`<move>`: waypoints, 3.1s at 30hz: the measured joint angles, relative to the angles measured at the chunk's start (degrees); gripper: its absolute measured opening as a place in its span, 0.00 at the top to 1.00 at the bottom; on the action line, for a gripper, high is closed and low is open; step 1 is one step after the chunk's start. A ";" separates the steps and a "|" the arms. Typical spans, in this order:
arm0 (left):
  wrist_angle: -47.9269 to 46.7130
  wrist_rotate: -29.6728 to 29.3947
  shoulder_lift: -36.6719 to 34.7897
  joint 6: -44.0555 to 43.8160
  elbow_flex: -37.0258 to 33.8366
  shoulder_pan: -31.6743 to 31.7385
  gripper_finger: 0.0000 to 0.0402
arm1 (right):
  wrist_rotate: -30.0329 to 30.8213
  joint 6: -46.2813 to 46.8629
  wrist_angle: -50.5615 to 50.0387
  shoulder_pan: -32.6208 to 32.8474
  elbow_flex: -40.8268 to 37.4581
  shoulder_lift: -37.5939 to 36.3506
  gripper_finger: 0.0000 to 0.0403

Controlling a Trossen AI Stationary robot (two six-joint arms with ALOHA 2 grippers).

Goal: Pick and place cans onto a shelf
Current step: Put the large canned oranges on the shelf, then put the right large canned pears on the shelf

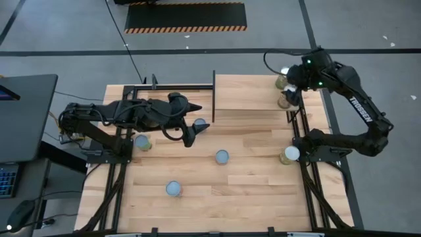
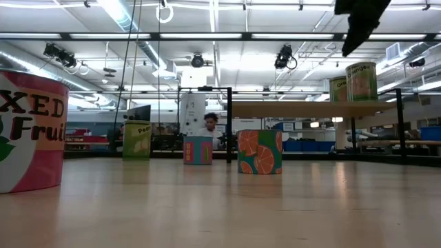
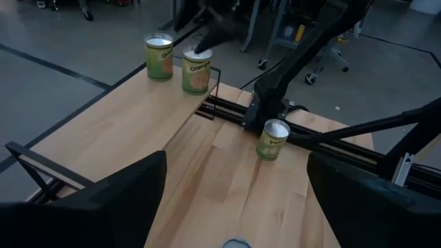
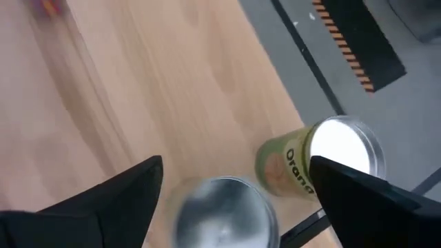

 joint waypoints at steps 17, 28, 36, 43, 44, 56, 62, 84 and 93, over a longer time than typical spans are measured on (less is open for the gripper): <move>0.20 -0.03 -0.55 4.56 0.00 0.00 0.11 | 4.33 54.40 -11.88 1.92 -5.41 0.02 0.07; -0.22 0.01 -2.47 8.68 0.00 0.00 0.11 | 12.60 50.56 -5.58 1.94 -7.03 0.39 0.07; -0.42 -0.05 -3.67 9.27 0.02 0.00 0.11 | 10.35 49.73 -4.66 1.94 -7.03 0.23 0.07; -0.63 -0.30 -4.62 11.98 0.02 0.31 0.11 | 6.70 49.94 -4.66 1.98 -6.31 0.22 0.07; -0.58 -0.40 -4.69 11.99 0.02 0.33 0.11 | 6.70 49.94 -4.74 1.98 -6.06 0.20 0.07; -0.90 -0.45 -4.76 12.16 0.02 0.76 0.11 | 2.12 53.61 -13.60 10.10 2.43 0.12 0.07; -0.92 -0.46 -4.76 12.15 0.02 1.79 0.11 | 2.18 63.93 -18.65 26.86 2.26 -0.81 0.07; -6.90 2.57 -4.44 8.09 0.02 -0.50 0.11 | -8.80 77.69 -12.67 56.74 -25.71 5.27 0.07; -6.91 2.56 -4.46 5.88 0.02 -1.34 0.11 | -11.29 75.26 -10.34 52.64 -31.37 7.09 0.05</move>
